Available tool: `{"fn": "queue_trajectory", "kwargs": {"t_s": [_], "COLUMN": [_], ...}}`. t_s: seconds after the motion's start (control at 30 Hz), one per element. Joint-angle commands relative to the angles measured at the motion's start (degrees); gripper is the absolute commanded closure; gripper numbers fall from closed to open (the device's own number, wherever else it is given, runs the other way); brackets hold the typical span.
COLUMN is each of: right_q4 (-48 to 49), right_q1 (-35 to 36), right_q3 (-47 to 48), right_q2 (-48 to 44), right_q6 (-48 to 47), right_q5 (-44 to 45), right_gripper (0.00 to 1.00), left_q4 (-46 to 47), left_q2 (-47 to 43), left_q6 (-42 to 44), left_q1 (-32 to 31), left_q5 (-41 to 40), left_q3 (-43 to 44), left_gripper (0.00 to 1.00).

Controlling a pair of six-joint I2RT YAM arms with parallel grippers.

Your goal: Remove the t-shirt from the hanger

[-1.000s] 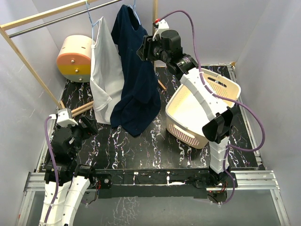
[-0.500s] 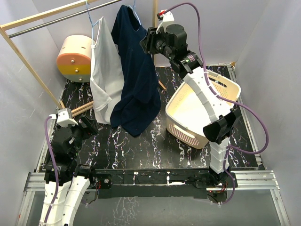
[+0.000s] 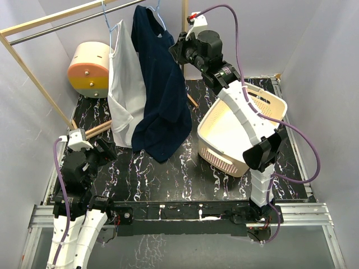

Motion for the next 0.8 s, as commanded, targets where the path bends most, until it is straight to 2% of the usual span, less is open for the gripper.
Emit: {"fn": "queue_trajectory", "kwargs": {"t_s": [0.0, 0.43, 0.77], "right_q4": [10.3, 22.1, 23.2], "right_q1": [-0.2, -0.2, -0.2], "right_q3": [-2.7, -9.6, -9.2], "right_q2": [-5.4, -12.6, -15.8], "right_q6": [-0.3, 1.2, 1.9], "right_q5": [-0.2, 2.2, 1.5], "right_gripper": [0.92, 0.92, 0.92], "left_q4": [0.1, 0.2, 0.2], "left_q2": [0.4, 0.1, -0.7], "left_q6": [0.1, 0.1, 0.1], "left_q1": [-0.2, -0.2, -0.2], "left_q5": [-0.1, 0.3, 0.3], "left_q3": [-0.1, -0.2, -0.2], "left_gripper": [0.24, 0.25, 0.25]}}
